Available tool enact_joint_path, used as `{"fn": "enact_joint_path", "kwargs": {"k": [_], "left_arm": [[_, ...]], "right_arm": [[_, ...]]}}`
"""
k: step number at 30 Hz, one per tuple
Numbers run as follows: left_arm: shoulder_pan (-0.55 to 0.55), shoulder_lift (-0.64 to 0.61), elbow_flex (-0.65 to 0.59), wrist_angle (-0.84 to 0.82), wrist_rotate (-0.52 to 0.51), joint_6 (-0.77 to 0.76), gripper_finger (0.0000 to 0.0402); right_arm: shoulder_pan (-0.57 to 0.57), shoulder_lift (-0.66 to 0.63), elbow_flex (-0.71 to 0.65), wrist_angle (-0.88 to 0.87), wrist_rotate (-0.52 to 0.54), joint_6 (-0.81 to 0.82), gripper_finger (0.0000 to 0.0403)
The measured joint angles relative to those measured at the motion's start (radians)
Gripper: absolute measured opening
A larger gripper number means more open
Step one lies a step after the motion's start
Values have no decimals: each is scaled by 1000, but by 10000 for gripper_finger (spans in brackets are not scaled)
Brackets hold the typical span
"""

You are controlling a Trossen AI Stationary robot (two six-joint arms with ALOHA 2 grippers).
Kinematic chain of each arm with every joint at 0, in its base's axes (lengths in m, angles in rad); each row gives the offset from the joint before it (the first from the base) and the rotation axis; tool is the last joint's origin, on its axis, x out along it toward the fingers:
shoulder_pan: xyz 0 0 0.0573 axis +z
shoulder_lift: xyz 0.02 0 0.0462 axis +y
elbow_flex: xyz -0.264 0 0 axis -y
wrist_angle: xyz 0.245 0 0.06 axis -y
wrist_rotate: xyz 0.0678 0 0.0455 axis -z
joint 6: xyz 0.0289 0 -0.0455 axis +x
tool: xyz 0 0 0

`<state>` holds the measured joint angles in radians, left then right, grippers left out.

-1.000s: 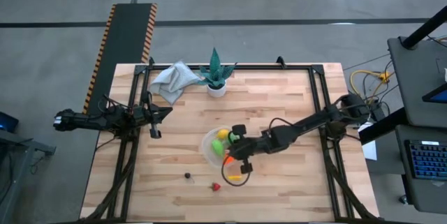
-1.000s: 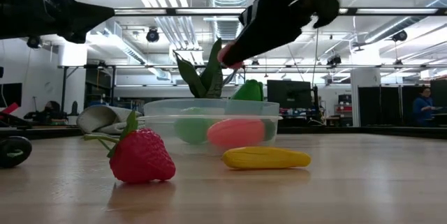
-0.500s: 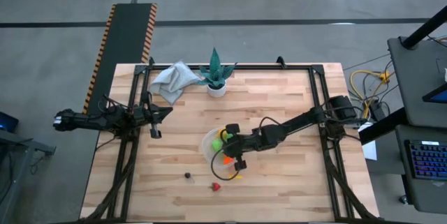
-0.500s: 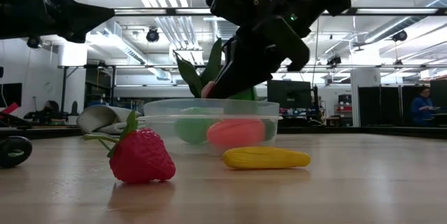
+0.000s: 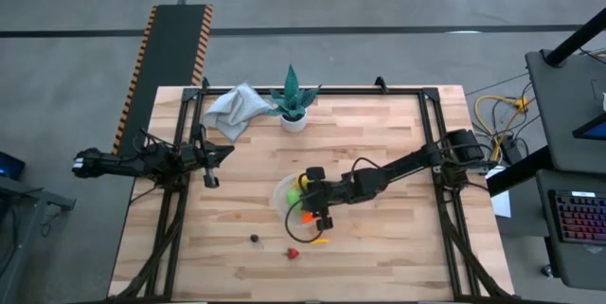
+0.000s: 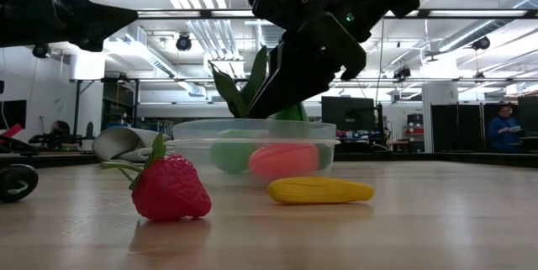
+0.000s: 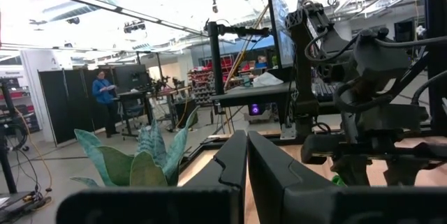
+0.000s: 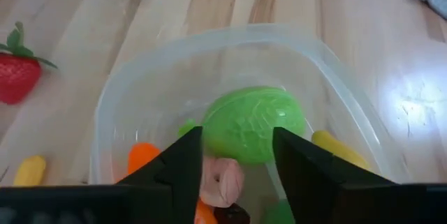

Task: Pick and placing Produce into tupperware
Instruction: Put the squash into the bin

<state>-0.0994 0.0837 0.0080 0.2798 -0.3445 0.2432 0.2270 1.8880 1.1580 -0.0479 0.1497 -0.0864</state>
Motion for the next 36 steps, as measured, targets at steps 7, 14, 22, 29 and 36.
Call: {"fn": "enact_joint_path", "kwargs": {"k": [7, 14, 22, 29, 36], "left_arm": [[0, 0, 0, 0, 0, 0, 0], [0, 0, 0, 0, 0, 0, 0], [0, -1, 1, -1, 14, 0, 0], [0, -1, 2, 0, 20, 0, 0], [0, -1, 3, 5, 20, 1, 0]], "right_arm": [[28, -33, 55, -43, 0, 1, 202], [89, -117, 116, -216, 7, 11, 197], [205, -179, 128, -307, 32, 90, 194], [252, -127, 68, -309, 82, 193, 194], [253, -20, 57, -266, 52, 226, 194]]}}
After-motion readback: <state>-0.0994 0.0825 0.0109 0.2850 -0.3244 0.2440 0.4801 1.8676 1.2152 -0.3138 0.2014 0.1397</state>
